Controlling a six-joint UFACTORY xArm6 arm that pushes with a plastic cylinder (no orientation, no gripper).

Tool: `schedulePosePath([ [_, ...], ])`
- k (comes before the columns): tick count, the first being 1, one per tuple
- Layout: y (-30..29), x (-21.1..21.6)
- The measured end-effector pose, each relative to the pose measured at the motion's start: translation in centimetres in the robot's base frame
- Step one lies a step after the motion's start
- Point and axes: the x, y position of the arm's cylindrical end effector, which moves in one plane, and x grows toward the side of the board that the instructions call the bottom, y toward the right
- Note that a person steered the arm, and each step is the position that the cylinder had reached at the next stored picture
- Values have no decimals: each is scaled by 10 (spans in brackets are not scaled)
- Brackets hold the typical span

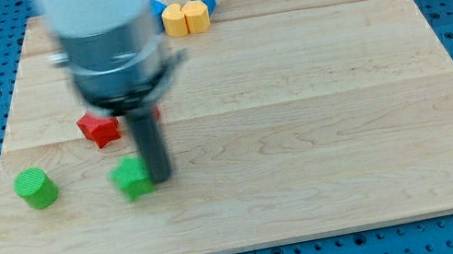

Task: Move the triangle into the yellow blocks

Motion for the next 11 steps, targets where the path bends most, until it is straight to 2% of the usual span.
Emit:
schedulePosePath([
  [1,-47,0],
  [2,22,3],
  [3,110,-83],
  [4,184,-190],
  [5,202,-279],
  [6,188,-319],
  [8,120,-322],
  [9,93,-308],
  [10,78,-296],
  [11,78,-307],
])
